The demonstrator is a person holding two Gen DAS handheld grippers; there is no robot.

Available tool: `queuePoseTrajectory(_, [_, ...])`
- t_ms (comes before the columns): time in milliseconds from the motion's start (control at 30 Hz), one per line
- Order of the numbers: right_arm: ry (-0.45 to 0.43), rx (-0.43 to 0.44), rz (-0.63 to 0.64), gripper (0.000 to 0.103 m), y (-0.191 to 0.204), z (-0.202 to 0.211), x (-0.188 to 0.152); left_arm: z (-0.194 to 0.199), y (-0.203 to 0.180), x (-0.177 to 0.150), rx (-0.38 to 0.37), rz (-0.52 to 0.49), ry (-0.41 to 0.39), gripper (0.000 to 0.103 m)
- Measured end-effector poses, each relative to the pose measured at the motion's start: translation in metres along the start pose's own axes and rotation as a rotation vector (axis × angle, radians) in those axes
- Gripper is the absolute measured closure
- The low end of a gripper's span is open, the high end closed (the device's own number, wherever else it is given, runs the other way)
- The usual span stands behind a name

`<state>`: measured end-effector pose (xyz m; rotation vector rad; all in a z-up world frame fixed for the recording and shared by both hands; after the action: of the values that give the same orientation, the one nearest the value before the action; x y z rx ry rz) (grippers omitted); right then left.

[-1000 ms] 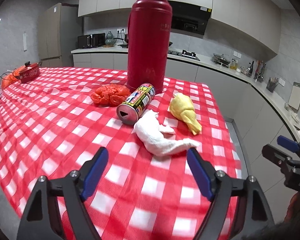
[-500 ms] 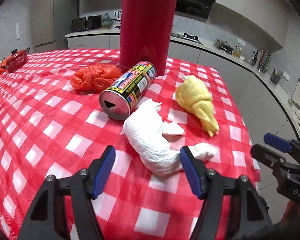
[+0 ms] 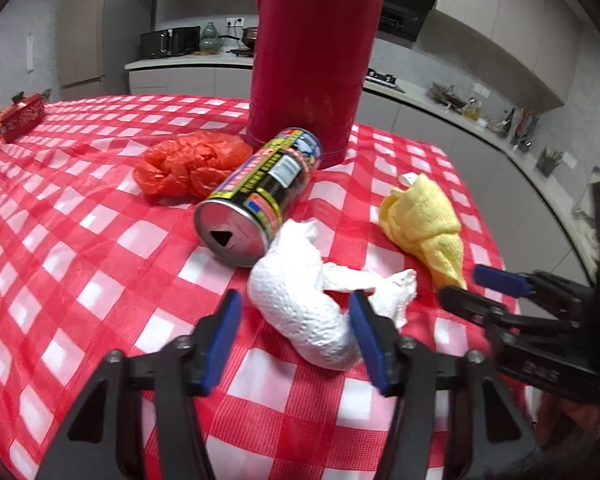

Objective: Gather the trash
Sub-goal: 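Grasp the white tissue with the left tool while the right tool grasps the yellow cloth, then lift tissue and yellow cloth and carry them over the black bin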

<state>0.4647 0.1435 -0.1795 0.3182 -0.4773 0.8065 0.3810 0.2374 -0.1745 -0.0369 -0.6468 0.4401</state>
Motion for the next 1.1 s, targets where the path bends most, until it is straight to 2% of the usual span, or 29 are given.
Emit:
queuePoseTrajectory(33, [0.008,0.005,0.002,0.055,0.0,-0.004,0.002,0.0,0.0,0.001,-0.01,-0.005,0.0,0.057])
queuePoseTrajectory(67, [0.013,0.009,0.002,0.064,0.0,-0.008,0.003,0.0,-0.002,0.002,-0.026,-0.01,-0.002,0.063])
queuePoseTrajectory(133, [0.015,0.014,-0.003,0.076,-0.001,-0.01,0.005,0.0,-0.005,0.004,-0.028,-0.024,-0.002,0.067])
queuePoseTrajectory(167, [0.013,0.027,-0.01,0.087,-0.001,-0.01,0.006,0.001,-0.006,0.004,-0.036,-0.029,-0.005,0.07])
queuePoseTrajectory(200, [0.01,0.035,-0.017,0.088,-0.002,-0.008,0.005,0.002,-0.006,0.004,-0.038,-0.032,-0.01,0.073])
queuePoseTrajectory(367, [-0.042,0.034,-0.028,0.09,-0.002,0.015,0.001,0.02,-0.008,0.001,-0.031,-0.042,-0.056,0.076])
queuePoseTrajectory(733, [-0.133,0.029,-0.043,0.091,-0.005,0.077,-0.018,0.058,-0.027,-0.005,-0.039,-0.073,-0.117,0.077])
queuePoseTrajectory(1100, [-0.198,-0.019,-0.071,0.091,-0.018,0.145,-0.064,0.093,-0.069,-0.032,-0.052,-0.142,-0.15,0.077])
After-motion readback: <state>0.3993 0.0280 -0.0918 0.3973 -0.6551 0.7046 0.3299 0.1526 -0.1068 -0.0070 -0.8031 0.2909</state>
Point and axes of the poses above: each gripper's, at about its wrist camera, not at the fingertips, and z roughly against the way its jaws point, y to its left, x to its top, the point moved 8 cm from there along -z, roughly the way its jaws point, and after that the axes turned 8 degrees about y, right-handed, at the moved point
